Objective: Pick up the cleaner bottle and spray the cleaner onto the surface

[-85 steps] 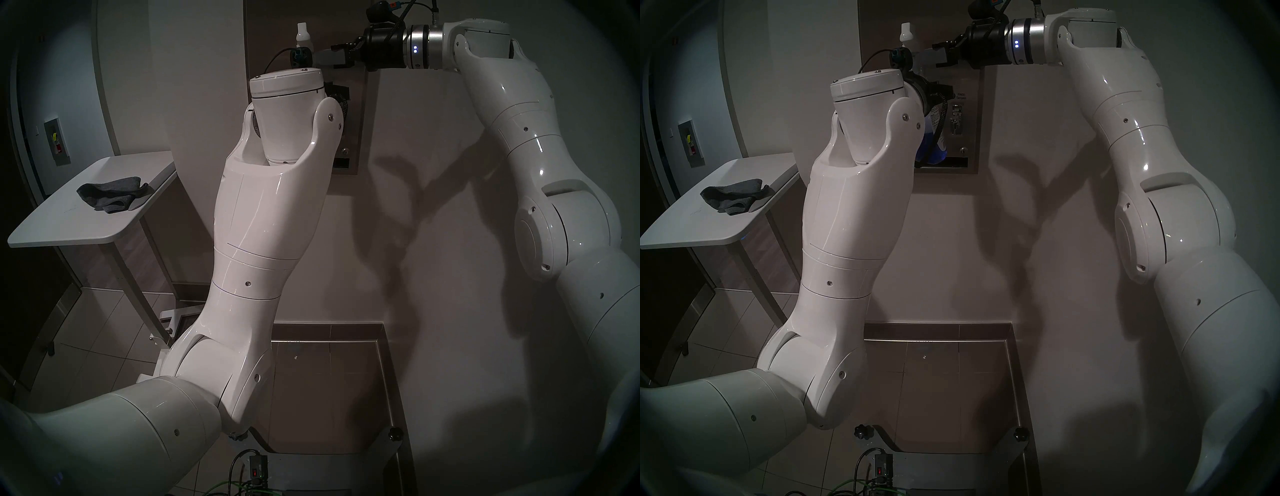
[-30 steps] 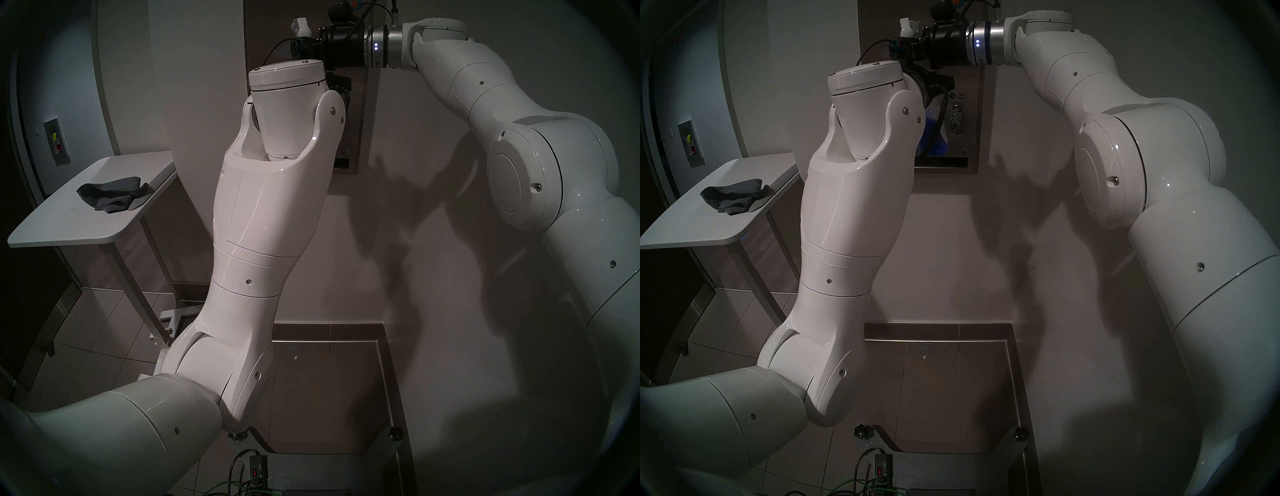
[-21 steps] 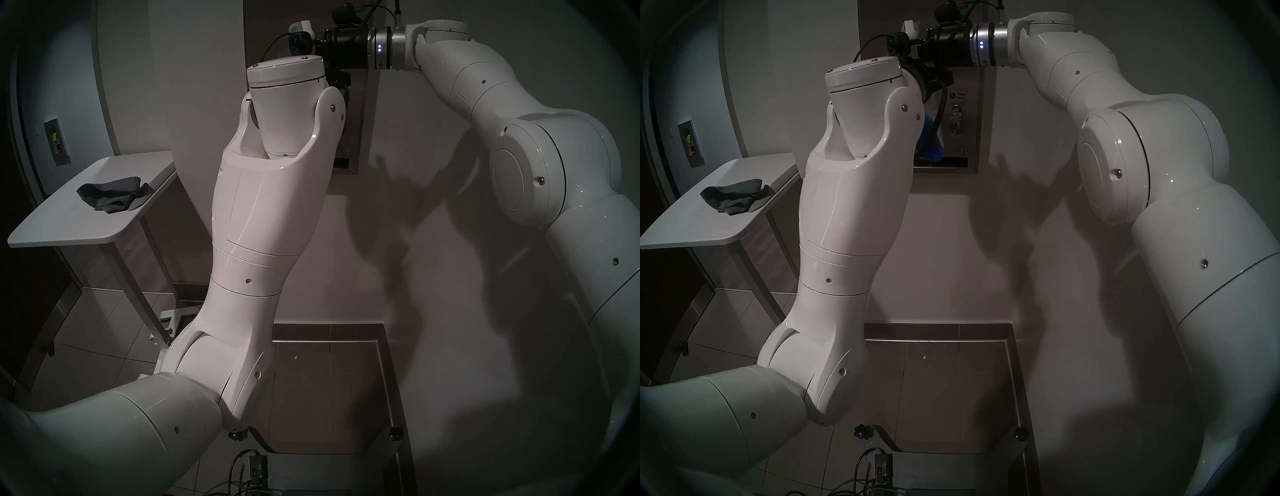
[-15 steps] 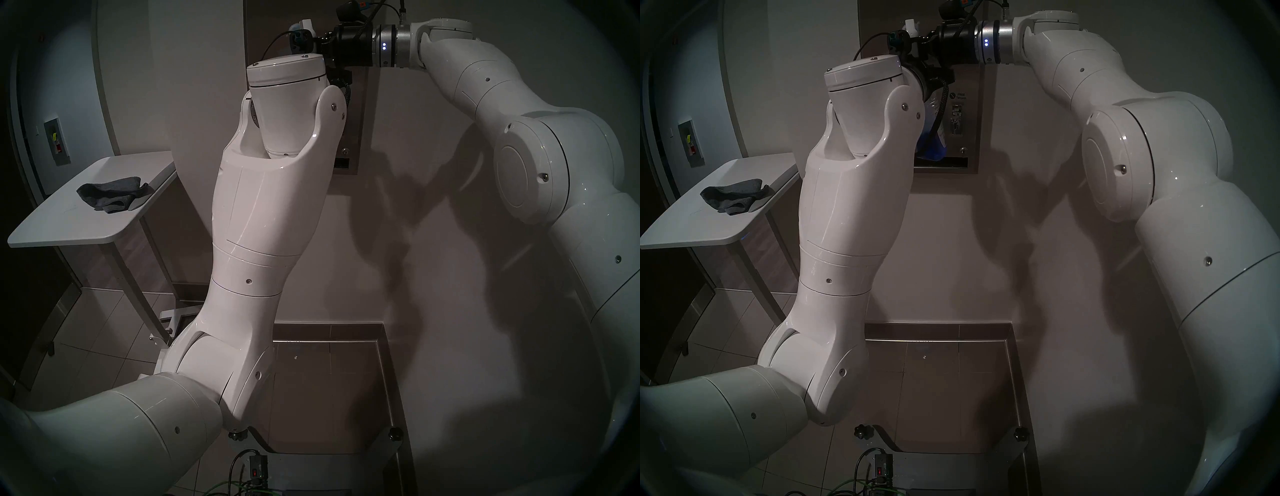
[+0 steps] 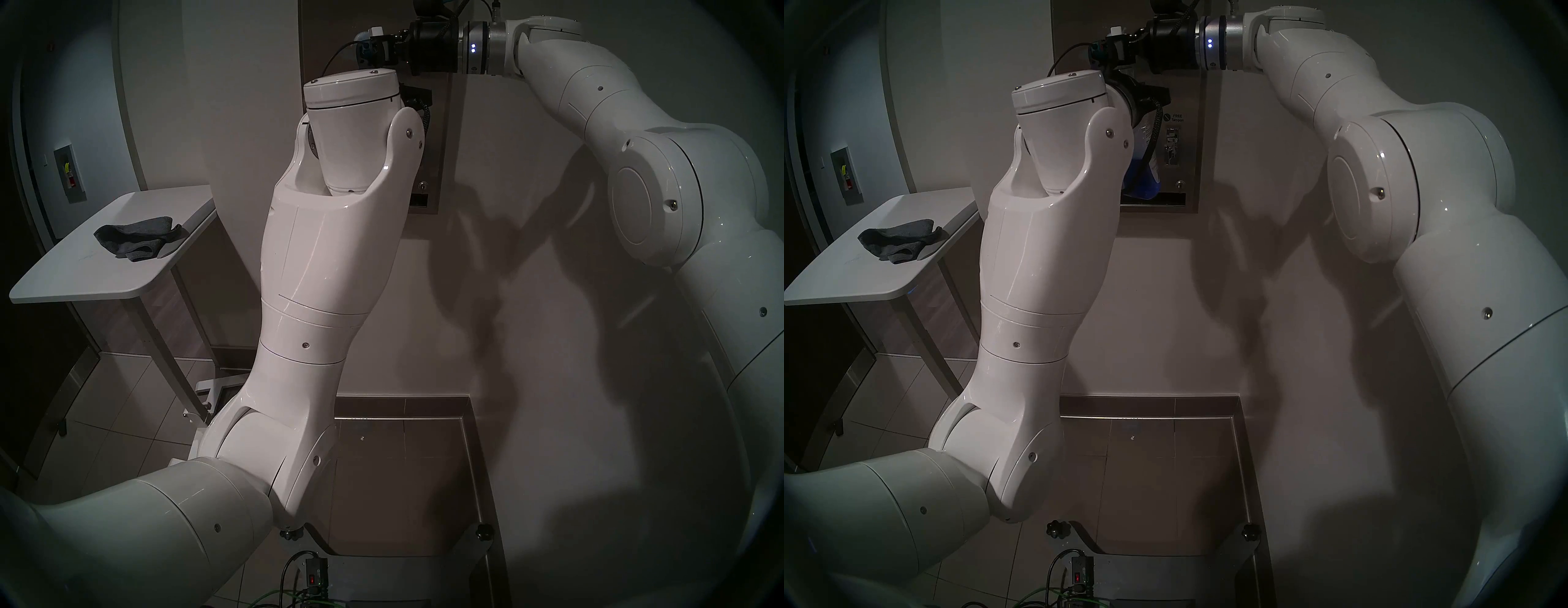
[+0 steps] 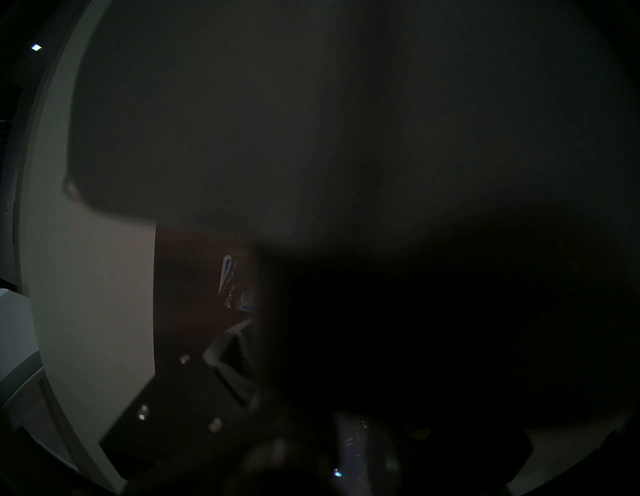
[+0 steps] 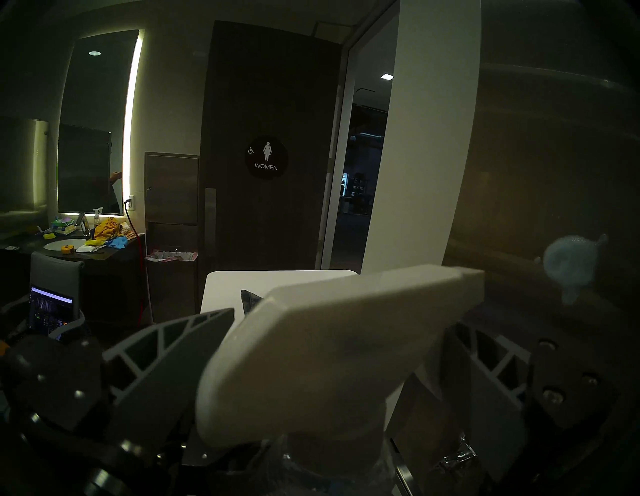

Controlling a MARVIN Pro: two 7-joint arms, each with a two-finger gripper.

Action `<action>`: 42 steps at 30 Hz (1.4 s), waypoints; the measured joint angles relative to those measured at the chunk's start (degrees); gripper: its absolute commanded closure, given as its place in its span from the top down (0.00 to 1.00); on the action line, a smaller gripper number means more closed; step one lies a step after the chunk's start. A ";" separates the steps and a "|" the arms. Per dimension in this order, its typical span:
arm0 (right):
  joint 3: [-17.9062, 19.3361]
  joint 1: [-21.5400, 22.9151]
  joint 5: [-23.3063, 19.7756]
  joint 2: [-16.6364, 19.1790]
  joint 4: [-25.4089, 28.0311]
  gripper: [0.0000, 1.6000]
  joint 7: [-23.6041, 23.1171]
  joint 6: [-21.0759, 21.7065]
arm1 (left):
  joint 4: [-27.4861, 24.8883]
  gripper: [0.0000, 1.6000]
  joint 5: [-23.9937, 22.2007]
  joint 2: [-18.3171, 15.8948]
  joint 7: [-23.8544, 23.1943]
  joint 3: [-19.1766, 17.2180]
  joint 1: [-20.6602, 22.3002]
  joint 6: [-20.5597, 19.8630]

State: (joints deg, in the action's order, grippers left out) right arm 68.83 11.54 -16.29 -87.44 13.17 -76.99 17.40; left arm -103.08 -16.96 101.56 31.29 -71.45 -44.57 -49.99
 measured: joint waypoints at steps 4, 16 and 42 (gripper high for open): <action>-0.16 0.51 0.15 -0.30 -0.97 1.00 -0.66 1.39 | 0.02 0.00 0.19 0.00 0.04 -0.09 -0.08 0.02; -2.53 1.29 1.45 -0.27 -2.97 0.00 -3.48 4.39 | 0.13 0.00 0.39 0.02 -0.01 -0.09 -0.48 0.00; -2.23 1.69 1.48 1.28 -4.30 1.00 -4.77 3.46 | 0.06 0.00 0.54 0.34 -0.89 -0.13 -0.56 0.03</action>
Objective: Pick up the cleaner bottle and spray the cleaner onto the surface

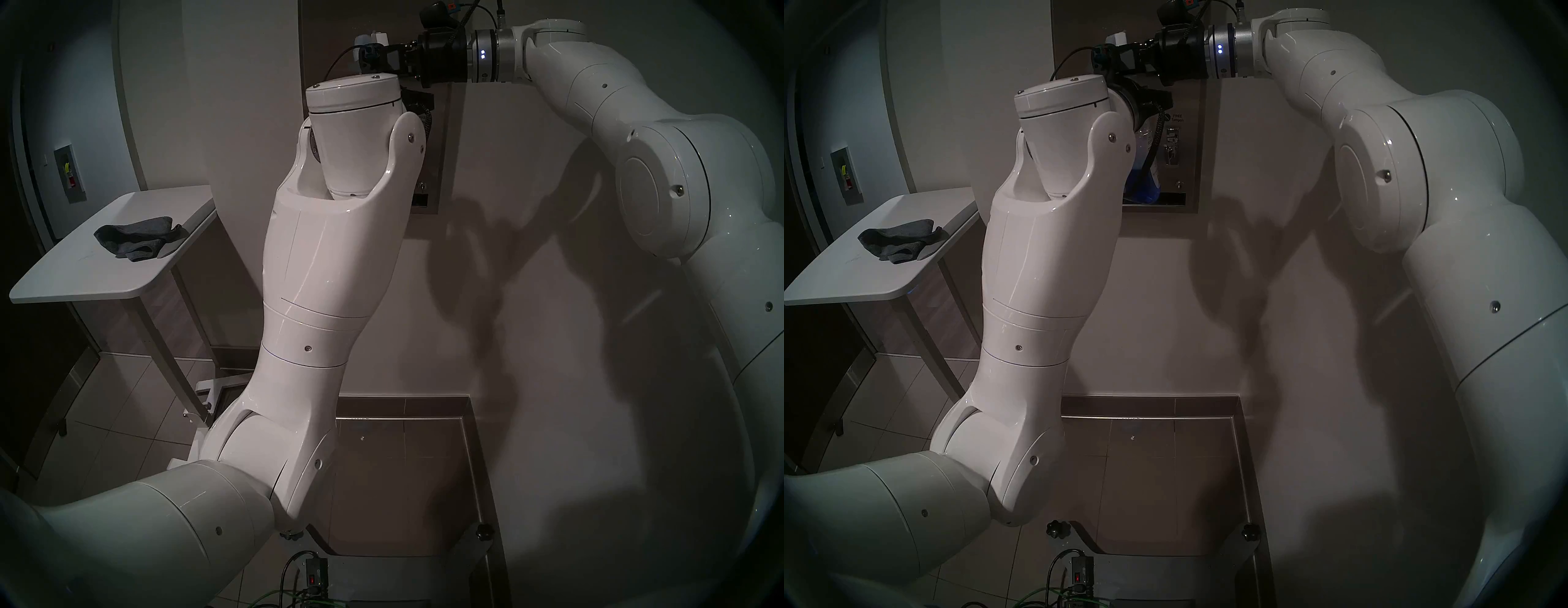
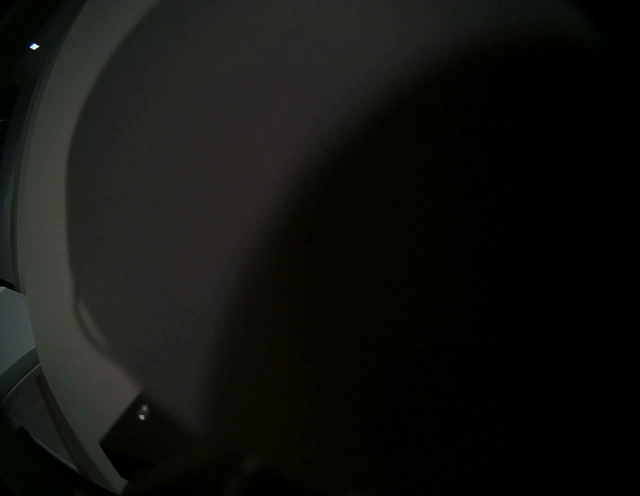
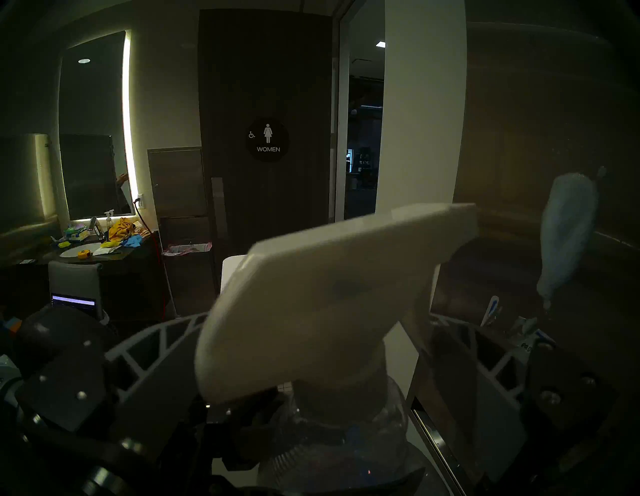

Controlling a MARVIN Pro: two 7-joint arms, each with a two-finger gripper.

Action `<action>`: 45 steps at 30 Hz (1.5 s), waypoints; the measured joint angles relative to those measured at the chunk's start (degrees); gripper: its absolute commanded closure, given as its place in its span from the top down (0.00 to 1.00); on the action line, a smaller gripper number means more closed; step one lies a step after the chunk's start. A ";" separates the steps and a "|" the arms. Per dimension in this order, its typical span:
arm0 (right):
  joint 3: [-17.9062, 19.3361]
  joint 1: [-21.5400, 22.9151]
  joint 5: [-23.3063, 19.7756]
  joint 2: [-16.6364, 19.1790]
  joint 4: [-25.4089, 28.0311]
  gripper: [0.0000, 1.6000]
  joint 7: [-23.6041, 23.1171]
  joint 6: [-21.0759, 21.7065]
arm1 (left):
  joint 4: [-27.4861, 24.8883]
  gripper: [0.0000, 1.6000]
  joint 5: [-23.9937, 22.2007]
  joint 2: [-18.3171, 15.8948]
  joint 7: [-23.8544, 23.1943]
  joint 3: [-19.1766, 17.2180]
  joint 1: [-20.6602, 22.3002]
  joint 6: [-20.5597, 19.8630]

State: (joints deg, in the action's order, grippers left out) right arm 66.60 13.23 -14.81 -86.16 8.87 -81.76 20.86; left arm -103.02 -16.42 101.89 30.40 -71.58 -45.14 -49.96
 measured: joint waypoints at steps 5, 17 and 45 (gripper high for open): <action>0.43 -0.05 -0.08 0.97 -0.44 1.00 -0.75 -0.40 | 0.00 0.00 0.06 0.03 -0.13 -0.19 0.06 0.03; 2.25 0.18 -0.76 3.75 -0.82 1.00 -2.63 -1.10 | 0.17 0.00 0.24 0.08 -0.35 -0.47 0.09 0.04; 6.49 -3.95 -2.89 3.27 0.06 1.00 0.75 -12.15 | 0.28 0.00 0.95 0.22 -0.35 -1.11 -0.11 -0.08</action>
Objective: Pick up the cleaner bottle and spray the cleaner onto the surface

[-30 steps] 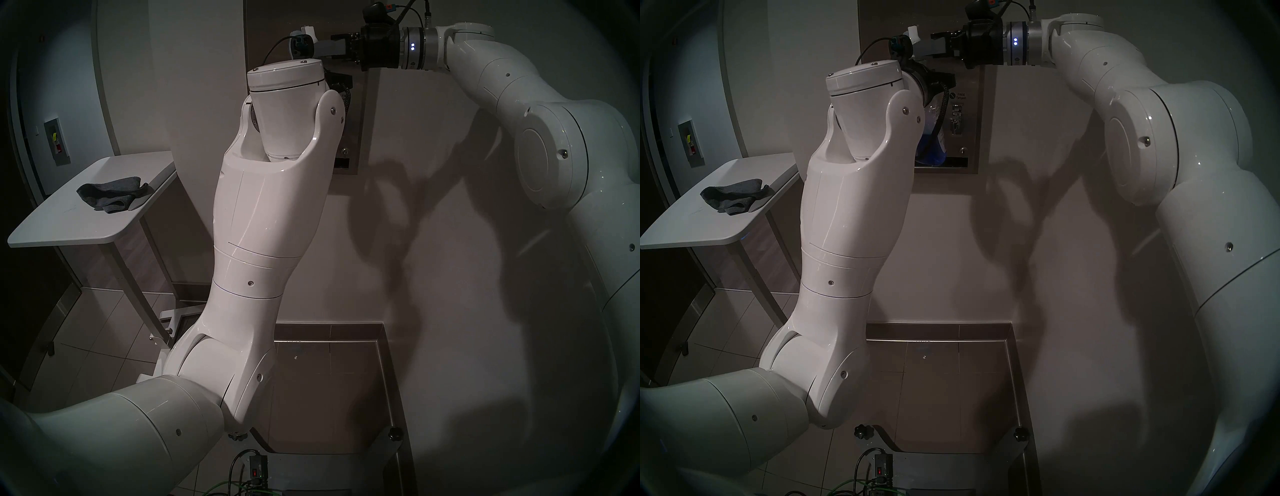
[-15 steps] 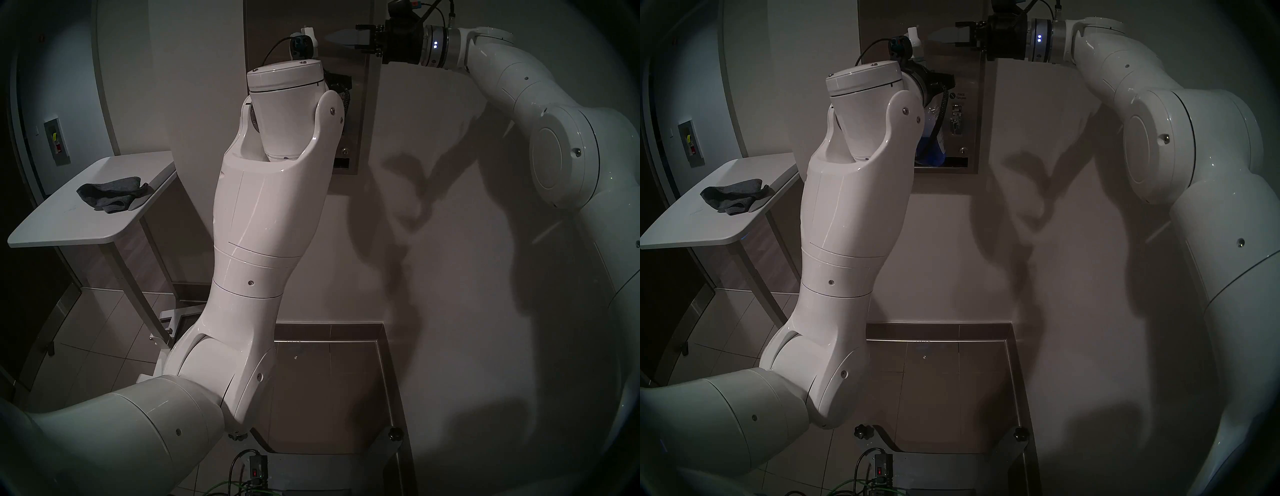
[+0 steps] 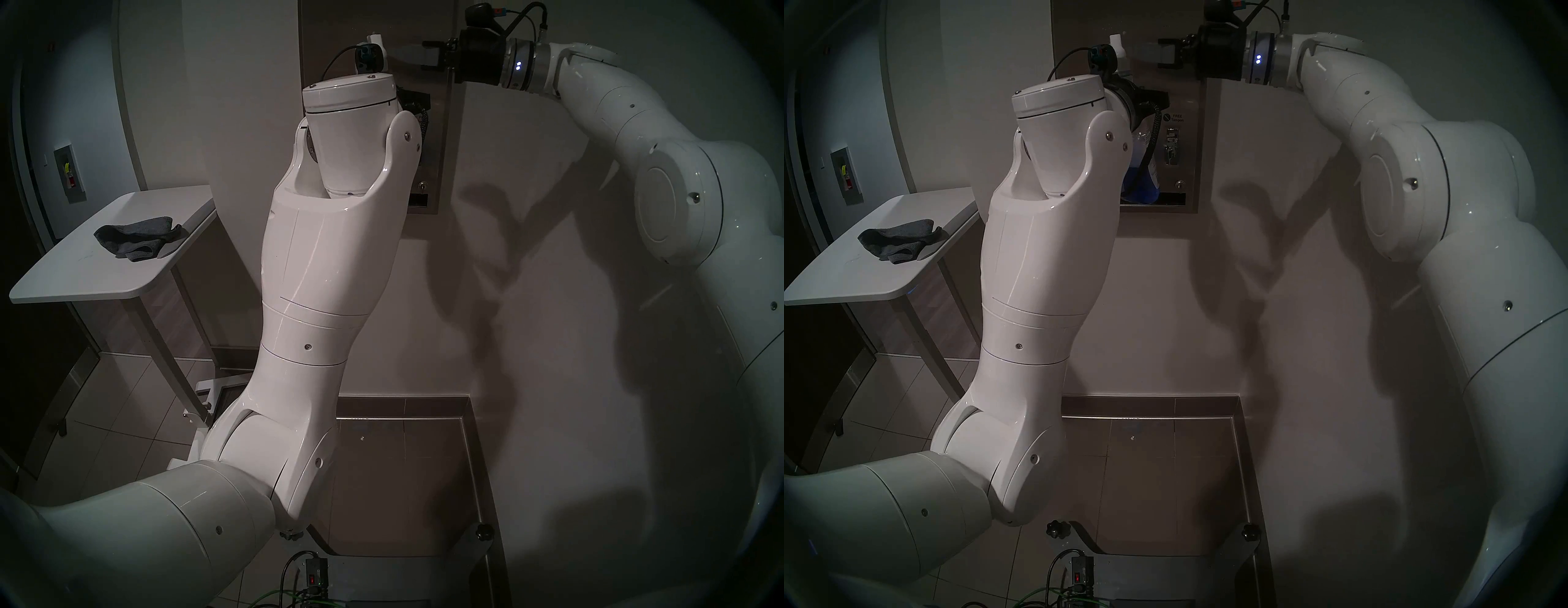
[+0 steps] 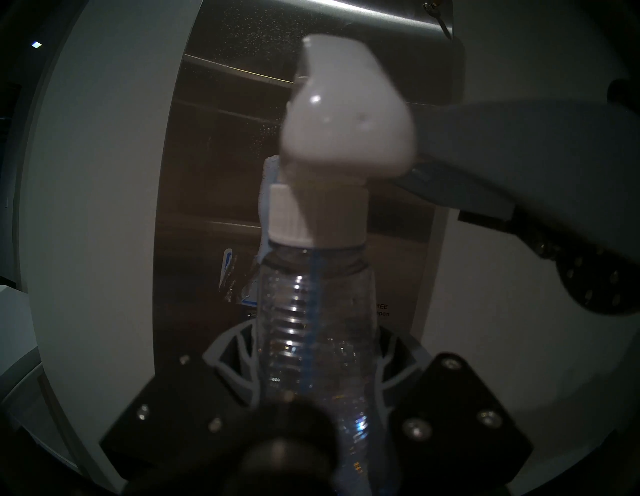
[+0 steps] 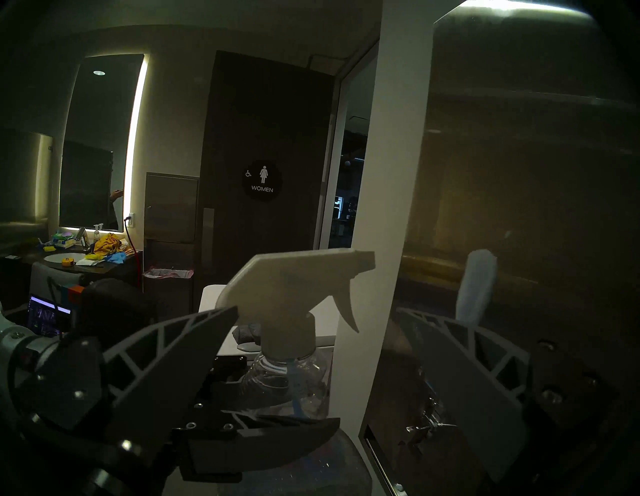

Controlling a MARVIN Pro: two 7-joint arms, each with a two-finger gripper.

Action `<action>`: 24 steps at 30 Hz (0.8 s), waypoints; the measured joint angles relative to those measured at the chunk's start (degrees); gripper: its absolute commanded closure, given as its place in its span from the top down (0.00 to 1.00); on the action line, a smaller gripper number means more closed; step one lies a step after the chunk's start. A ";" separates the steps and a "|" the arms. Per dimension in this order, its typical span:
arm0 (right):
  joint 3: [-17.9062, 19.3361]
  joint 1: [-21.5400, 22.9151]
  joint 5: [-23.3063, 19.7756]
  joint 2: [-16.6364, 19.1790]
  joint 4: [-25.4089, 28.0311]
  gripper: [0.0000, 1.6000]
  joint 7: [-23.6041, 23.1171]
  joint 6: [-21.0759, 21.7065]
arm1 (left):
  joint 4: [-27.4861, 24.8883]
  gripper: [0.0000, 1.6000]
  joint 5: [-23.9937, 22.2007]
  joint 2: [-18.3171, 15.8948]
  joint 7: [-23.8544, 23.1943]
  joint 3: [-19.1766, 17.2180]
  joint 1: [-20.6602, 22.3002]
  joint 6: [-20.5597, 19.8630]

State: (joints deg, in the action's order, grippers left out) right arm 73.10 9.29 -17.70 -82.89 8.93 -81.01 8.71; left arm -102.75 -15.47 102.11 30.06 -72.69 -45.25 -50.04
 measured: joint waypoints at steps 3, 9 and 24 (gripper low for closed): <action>0.50 -1.31 -0.26 -0.71 -0.15 1.00 1.09 -1.11 | 0.00 0.00 0.07 0.02 -0.03 0.08 -0.01 -0.01; 1.99 -3.48 -1.10 -1.38 -0.33 1.00 3.62 -3.61 | 0.06 0.00 0.25 0.09 -0.07 0.27 -0.06 -0.09; 5.28 -5.17 -2.76 -1.06 -0.10 1.00 5.56 -8.28 | 0.54 0.00 0.33 0.27 -0.43 0.64 -0.06 -0.14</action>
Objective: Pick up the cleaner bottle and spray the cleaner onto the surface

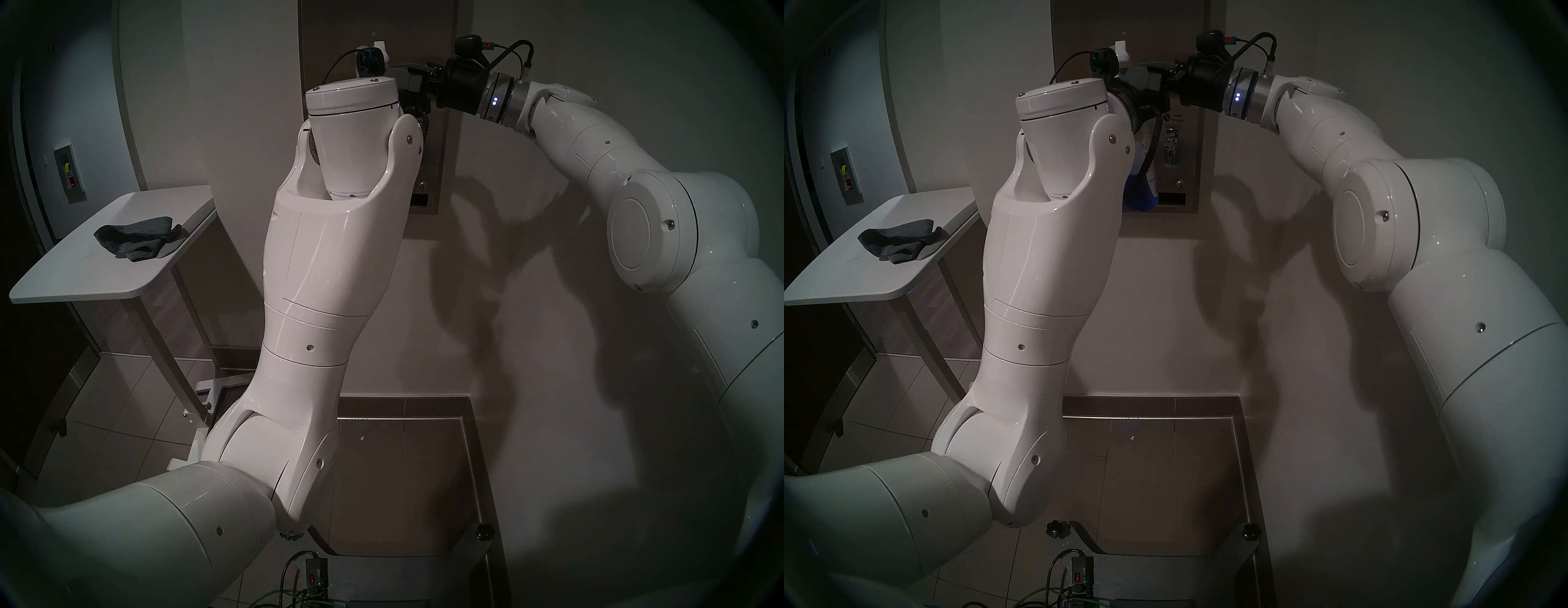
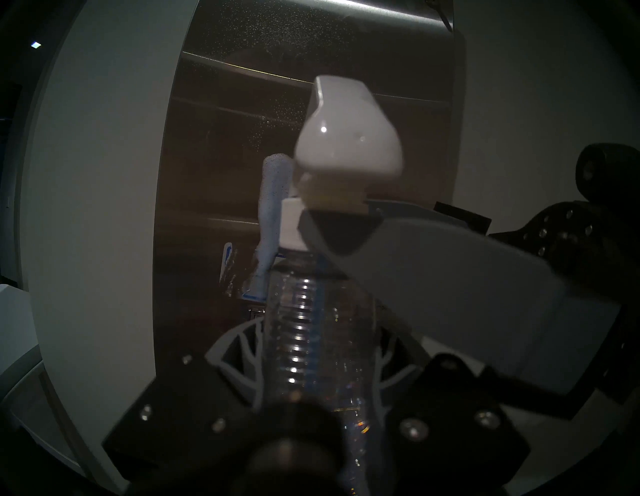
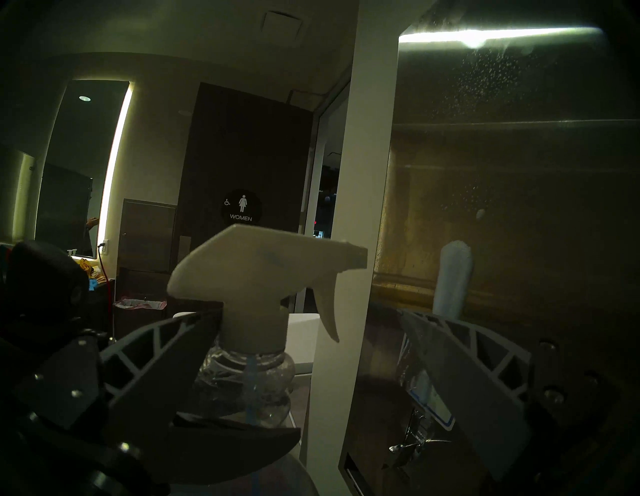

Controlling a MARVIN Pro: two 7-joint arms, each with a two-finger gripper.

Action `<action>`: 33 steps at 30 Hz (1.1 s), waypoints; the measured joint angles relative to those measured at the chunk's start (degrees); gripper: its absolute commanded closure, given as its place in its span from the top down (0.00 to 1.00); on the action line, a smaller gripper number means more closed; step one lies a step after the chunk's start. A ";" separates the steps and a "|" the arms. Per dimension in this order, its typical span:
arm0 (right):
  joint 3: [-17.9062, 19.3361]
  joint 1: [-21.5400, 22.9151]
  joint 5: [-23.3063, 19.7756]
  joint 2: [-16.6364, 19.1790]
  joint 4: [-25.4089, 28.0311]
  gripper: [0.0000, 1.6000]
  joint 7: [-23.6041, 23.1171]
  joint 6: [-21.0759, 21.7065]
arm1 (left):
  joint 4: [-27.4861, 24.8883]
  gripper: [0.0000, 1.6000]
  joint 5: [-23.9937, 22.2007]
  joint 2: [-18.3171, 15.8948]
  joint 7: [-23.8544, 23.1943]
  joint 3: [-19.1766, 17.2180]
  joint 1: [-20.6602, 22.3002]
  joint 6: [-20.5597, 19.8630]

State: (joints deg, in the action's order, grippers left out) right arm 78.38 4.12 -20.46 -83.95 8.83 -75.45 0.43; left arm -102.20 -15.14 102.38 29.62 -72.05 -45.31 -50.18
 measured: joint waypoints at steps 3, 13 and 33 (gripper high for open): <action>0.38 -0.05 -0.01 0.20 0.09 1.00 0.04 -0.74 | -0.02 0.00 0.00 0.08 -0.17 0.08 0.14 0.03; 0.89 0.04 0.30 1.18 0.70 1.00 -0.33 -2.22 | -0.07 0.00 0.00 0.37 -1.02 0.26 0.46 0.06; -0.75 3.00 3.58 5.46 2.64 1.00 -0.87 1.03 | -0.09 0.00 0.38 0.45 -1.26 -0.89 0.07 -0.15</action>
State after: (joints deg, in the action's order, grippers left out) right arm 77.63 7.12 -16.89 -78.48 11.46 -76.32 1.46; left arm -102.29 -14.76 102.84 28.37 -72.94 -45.24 -50.33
